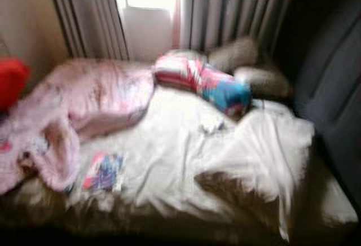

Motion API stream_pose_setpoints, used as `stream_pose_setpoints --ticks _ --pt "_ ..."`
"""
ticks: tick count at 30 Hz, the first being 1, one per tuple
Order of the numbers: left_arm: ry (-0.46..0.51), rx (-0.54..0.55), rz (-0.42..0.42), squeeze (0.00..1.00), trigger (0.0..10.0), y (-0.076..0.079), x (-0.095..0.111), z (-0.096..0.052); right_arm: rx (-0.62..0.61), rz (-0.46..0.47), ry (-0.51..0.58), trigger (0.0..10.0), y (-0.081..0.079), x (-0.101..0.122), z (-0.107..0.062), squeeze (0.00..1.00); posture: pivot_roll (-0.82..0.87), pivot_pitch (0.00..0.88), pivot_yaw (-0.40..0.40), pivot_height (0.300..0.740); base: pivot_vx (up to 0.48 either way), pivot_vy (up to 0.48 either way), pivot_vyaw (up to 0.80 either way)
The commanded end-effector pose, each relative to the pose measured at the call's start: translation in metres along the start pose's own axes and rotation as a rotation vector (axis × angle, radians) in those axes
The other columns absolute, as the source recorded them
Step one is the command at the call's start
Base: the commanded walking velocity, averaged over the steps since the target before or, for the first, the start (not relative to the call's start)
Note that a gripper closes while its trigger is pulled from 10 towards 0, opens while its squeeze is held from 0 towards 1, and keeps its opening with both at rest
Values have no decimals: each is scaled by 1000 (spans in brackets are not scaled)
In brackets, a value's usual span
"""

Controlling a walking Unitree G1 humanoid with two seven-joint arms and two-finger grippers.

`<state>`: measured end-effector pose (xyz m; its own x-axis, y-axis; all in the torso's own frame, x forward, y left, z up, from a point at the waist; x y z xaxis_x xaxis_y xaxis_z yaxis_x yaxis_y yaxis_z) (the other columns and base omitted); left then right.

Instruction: Clean up the room

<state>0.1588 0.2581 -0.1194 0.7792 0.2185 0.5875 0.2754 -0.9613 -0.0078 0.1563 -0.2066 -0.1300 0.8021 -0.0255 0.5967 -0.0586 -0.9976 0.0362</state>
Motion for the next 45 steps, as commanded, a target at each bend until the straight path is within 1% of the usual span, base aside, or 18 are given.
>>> stream_pose_setpoints --ticks 1,5,13,16,18,20,21,22,24,26,27,29,30,32,34,39,45 --pt "-36 26 -20 0 10000 -10 -11 -4 3 12 16 10000 -4 4 1 0 12 4 -23 740 0 0 0" --pt "-36 28 -43 0 10000 -10 -11 -3 3 14 21 10000 -4 6 2 0 16 15 -28 740 0 87 0" --pt "-26 22 -50 0 10000 -9 -7 -2 3 15 24 10000 -4 7 2 0 15 18 -29 740 0 463 0" --pt "-20 15 -45 0 10000 -5 -4 -1 4 16 25 10000 -4 8 2 0 16 26 -27 740 0 480 0" --pt "-20 15 -45 0 10000 -5 -4 -1 4 16 25 10000 -4 8 2 0 16 26 -27 740 0 480 0" --pt "-16 6 -39 0 10000 4 -1 1 6 18 25 10000 -5 9 3 0 16 28 -24 740 0 480 0" --pt "-16 6 -39 0 10000 4 -1 1 6 18 25 10000 -5 9 3 0 16 28 -24 740 0 480 0" --pt "-14 -1 -36 0 10000 10 0 3 6 19 25 10000 -5 9 3 0 16 29 -22 740 0 480 0" --pt "-14 -1 -36 0 10000 10 0 3 6 19 25 10000 -5 9 3 0 16 29 -22 740 0 480 0" --pt "-10 -12 -33 0 10000 20 3 5 7 23 26 10000 -6 9 3 0 16 30 -19 740 0 480 0" --pt "-10 -12 -33 0 10000 20 3 5 7 23 26 10000 -6 9 3 0 16 30 -19 740 0 480 0" --pt "1 -25 -29 0 10000 30 9 7 9 27 27 10000 -7 10 3 0 17 31 -15 740 0 480 0" --pt "1 -25 -29 0 10000 30 9 7 9 27 27 10000 -7 10 3 0 17 31 -15 740 0 480 0" --pt "9 -32 -26 0 10000 36 13 8 9 30 27 10000 -8 10 3 0 19 31 -14 740 0 480 0" --pt "12 -34 -24 0 10000 38 15 9 10 31 27 10000 -8 10 3 0 19 32 -13 740 0 480 0" --pt "7 -23 -23 0 10000 30 13 8 10 36 27 10000 -9 11 4 0 23 32 -10 740 0 476 0" --pt "9 -20 -24 0 10000 27 14 8 14 39 29 10000 -11 11 4 0 30 32 -4 740 0 480 0"
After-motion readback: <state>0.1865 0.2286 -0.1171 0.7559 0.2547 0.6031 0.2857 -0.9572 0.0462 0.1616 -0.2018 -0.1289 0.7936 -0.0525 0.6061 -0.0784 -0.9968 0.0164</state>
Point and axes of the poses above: a point about 5 cm out from each wrist's last joint towards the gripper, its own z axis pointing out of the wrist towards the gripper, its own x axis along the axis of the wrist's last joint, y = z × x, the point moved 4 cm from there along z, pointing out of the wrist towards the gripper, and after that the axes turned 14 degrees about -z, right-handed, at the moved point
